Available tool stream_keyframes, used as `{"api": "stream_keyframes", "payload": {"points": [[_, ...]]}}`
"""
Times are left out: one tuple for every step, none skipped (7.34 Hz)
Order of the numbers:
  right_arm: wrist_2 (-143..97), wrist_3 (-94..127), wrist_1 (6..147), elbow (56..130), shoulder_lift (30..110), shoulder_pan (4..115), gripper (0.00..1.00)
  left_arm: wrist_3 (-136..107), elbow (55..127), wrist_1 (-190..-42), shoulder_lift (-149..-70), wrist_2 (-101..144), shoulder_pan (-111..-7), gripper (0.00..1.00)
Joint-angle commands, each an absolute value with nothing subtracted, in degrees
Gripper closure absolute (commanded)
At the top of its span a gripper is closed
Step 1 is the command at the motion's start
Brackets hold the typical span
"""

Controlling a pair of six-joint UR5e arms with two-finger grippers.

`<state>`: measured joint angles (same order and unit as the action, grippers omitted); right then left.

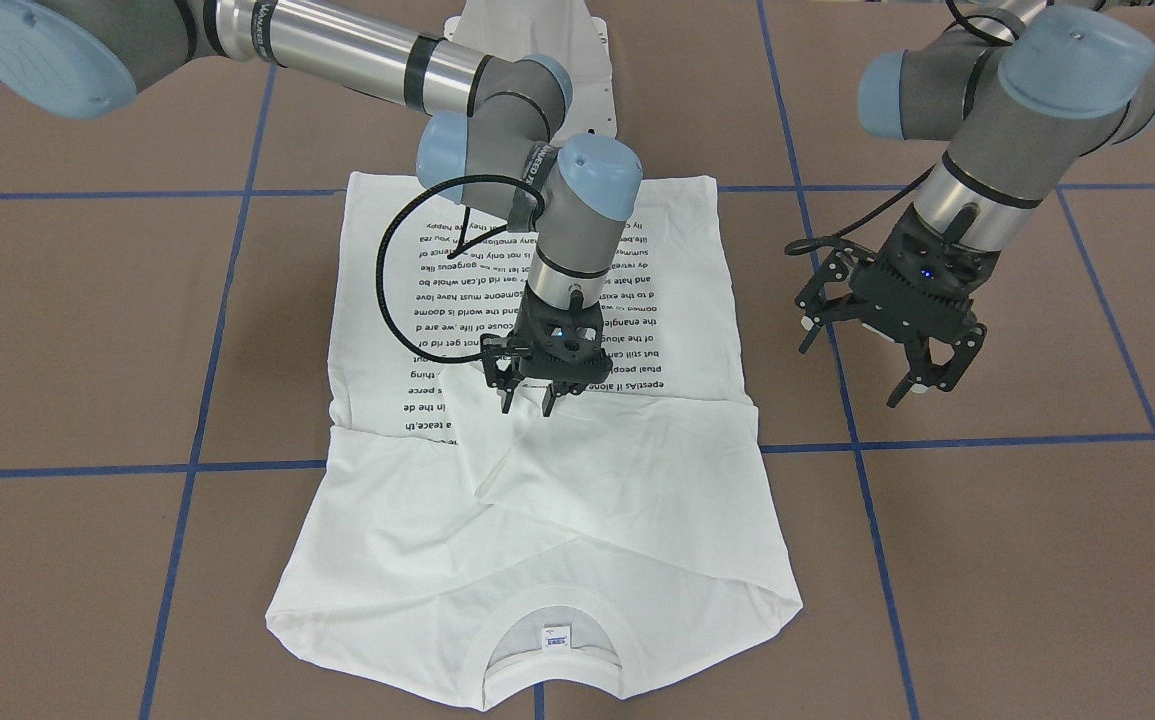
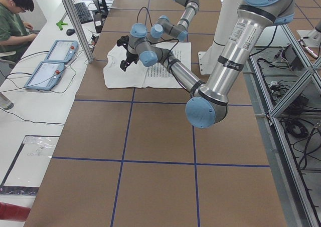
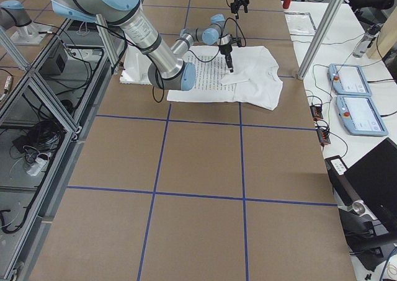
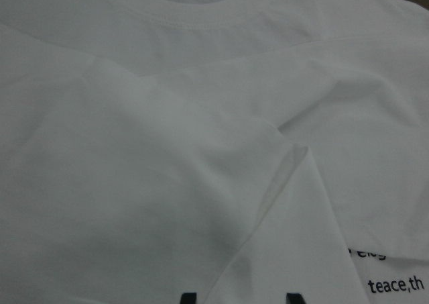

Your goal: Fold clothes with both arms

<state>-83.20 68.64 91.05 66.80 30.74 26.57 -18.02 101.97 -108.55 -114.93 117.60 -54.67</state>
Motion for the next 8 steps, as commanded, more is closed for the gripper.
{"api": "stream_keyframes", "payload": {"points": [[-83.06, 68.64, 90.17, 65.92, 30.50, 25.84, 0.51, -18.02, 102.13, -108.54, -114.87, 117.60, -54.75, 0.00], [-82.97, 67.95, 90.18, 65.48, 30.59, 25.84, 0.52, -18.02, 102.13, -108.54, -114.87, 117.60, -54.76, 0.00], [-82.88, 67.68, 90.26, 65.04, 30.76, 25.84, 0.52, -18.02, 102.13, -108.54, -114.87, 117.60, -54.76, 0.00], [-82.88, 67.50, 90.26, 65.04, 30.76, 25.84, 0.53, -18.02, 102.13, -108.54, -114.87, 117.60, -54.76, 0.00], [-82.88, 67.15, 90.35, 65.04, 30.76, 25.84, 0.66, -18.02, 102.04, -108.54, -114.87, 117.60, -54.67, 0.00], [-82.88, 67.15, 90.53, 65.04, 30.76, 25.93, 1.00, -18.02, 102.13, -108.54, -114.87, 117.60, -54.67, 0.00], [-82.88, 67.15, 90.70, 65.04, 30.76, 25.93, 1.00, -18.02, 102.13, -108.54, -114.87, 117.60, -54.67, 0.00], [-82.97, 67.15, 90.96, 65.21, 30.67, 26.19, 1.00, -18.02, 102.13, -108.54, -114.87, 117.60, -54.67, 0.00]]}}
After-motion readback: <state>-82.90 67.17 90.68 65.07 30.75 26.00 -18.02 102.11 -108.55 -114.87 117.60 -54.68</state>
